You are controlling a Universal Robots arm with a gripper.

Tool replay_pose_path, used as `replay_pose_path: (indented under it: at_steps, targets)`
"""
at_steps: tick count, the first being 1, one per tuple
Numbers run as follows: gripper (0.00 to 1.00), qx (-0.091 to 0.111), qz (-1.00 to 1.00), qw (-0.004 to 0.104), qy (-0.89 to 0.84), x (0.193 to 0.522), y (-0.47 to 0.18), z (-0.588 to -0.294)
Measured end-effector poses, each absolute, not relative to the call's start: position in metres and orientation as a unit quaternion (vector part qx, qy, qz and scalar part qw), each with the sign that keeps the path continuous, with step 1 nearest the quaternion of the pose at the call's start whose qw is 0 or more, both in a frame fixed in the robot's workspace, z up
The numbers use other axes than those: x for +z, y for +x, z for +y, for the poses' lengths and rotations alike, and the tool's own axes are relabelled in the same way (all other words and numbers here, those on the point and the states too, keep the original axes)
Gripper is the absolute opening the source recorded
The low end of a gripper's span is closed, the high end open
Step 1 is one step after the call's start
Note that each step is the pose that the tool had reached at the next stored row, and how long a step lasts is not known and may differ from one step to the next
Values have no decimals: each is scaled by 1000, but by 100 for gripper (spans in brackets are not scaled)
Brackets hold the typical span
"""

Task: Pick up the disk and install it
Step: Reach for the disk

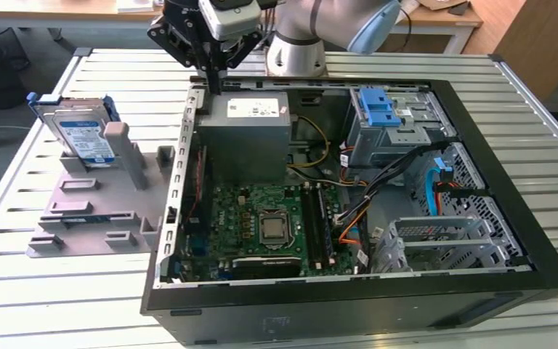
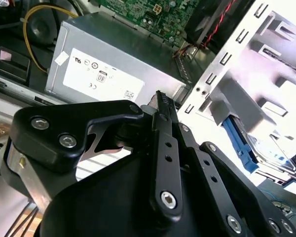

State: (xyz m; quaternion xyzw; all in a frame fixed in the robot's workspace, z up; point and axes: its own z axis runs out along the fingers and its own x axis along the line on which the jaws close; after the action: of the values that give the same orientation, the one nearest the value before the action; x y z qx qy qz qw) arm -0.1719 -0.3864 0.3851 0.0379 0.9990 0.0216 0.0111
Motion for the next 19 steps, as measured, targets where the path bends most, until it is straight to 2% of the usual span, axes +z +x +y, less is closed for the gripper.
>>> replay_pose_path:
  at_steps: [19]
  targets:
    - [11, 22, 999, 11, 38, 385, -184, -381]
